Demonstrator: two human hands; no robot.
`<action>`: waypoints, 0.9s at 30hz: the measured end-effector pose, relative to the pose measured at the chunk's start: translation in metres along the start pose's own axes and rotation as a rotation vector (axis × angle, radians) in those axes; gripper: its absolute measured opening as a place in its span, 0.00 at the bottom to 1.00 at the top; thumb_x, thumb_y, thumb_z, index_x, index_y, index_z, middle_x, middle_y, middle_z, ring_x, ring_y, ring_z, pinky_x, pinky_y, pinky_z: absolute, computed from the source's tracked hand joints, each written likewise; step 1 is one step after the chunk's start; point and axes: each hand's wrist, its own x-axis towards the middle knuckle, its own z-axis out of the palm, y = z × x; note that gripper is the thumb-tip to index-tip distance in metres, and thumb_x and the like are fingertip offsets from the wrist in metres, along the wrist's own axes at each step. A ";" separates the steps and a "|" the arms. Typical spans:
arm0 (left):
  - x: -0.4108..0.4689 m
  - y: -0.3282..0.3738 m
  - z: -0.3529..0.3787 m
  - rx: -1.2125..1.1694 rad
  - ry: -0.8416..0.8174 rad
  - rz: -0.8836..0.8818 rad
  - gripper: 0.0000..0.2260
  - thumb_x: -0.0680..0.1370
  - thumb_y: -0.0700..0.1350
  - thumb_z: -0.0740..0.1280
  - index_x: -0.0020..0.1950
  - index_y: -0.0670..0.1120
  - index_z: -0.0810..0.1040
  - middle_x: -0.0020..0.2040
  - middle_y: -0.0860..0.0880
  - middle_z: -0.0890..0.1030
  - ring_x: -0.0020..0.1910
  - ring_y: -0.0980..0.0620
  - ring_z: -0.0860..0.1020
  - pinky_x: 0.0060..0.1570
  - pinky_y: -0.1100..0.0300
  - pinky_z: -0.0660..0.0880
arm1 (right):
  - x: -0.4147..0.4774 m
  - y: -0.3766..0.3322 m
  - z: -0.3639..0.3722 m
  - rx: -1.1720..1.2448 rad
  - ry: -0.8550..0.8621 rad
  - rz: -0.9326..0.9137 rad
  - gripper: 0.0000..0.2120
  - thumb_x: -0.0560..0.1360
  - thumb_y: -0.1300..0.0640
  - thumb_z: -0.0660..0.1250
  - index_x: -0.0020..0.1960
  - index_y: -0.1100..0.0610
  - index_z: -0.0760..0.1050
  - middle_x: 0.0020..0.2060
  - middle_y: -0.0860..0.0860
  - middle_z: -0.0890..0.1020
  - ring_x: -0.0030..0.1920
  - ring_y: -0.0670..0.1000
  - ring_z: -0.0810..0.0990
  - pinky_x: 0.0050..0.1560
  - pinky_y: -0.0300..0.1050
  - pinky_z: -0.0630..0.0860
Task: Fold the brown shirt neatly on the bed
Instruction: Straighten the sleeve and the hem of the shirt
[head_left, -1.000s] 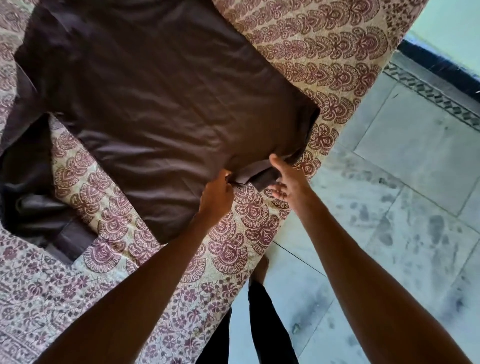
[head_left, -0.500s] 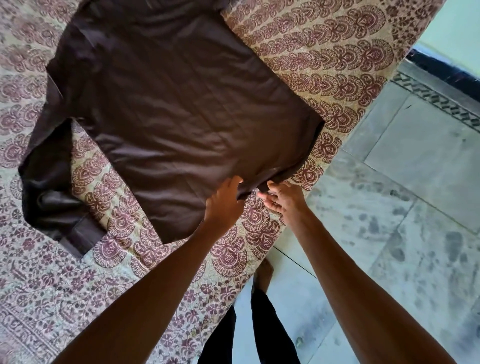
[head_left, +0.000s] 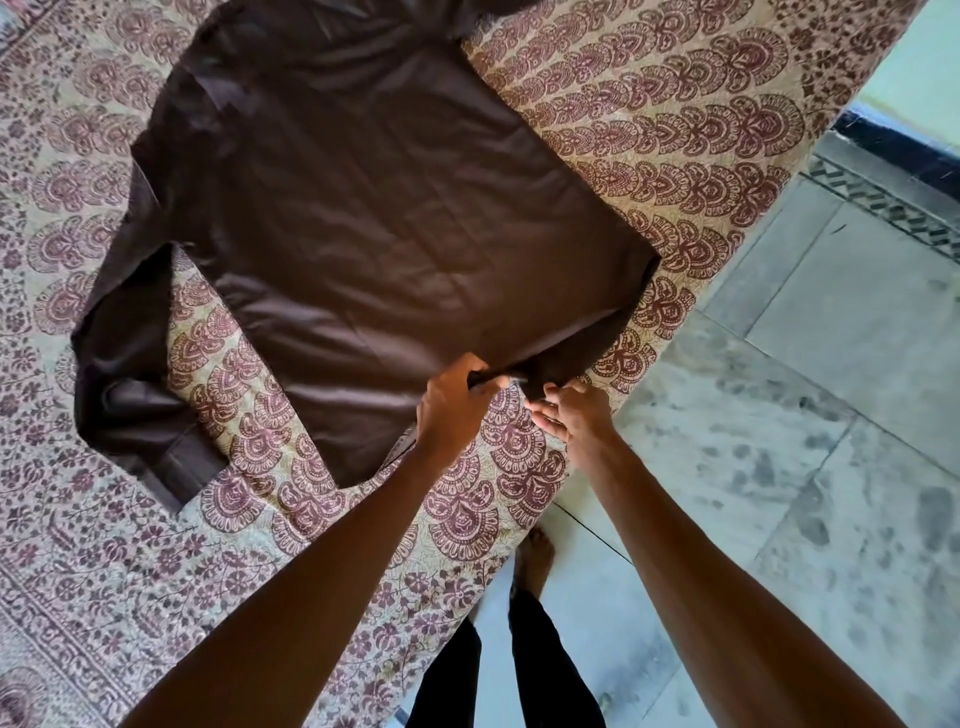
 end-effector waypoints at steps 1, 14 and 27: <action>-0.001 0.000 0.002 0.032 -0.026 0.016 0.10 0.72 0.55 0.71 0.48 0.52 0.75 0.38 0.55 0.81 0.40 0.51 0.81 0.38 0.56 0.76 | -0.001 0.000 0.000 0.005 0.000 0.008 0.08 0.80 0.68 0.59 0.57 0.64 0.74 0.53 0.60 0.83 0.37 0.51 0.84 0.44 0.47 0.83; -0.011 -0.010 0.028 -0.148 -0.159 -0.005 0.19 0.69 0.54 0.73 0.56 0.47 0.77 0.45 0.46 0.84 0.43 0.48 0.82 0.41 0.56 0.78 | 0.014 -0.015 -0.006 -0.180 0.255 -0.176 0.06 0.74 0.58 0.71 0.48 0.61 0.80 0.39 0.56 0.84 0.35 0.50 0.83 0.36 0.40 0.78; -0.006 -0.005 0.016 -0.262 -0.053 -0.025 0.08 0.76 0.45 0.69 0.52 0.43 0.79 0.43 0.48 0.82 0.40 0.53 0.79 0.42 0.61 0.75 | 0.035 0.018 -0.004 -0.518 0.274 -0.264 0.11 0.64 0.52 0.78 0.34 0.58 0.80 0.31 0.55 0.85 0.29 0.54 0.83 0.38 0.53 0.83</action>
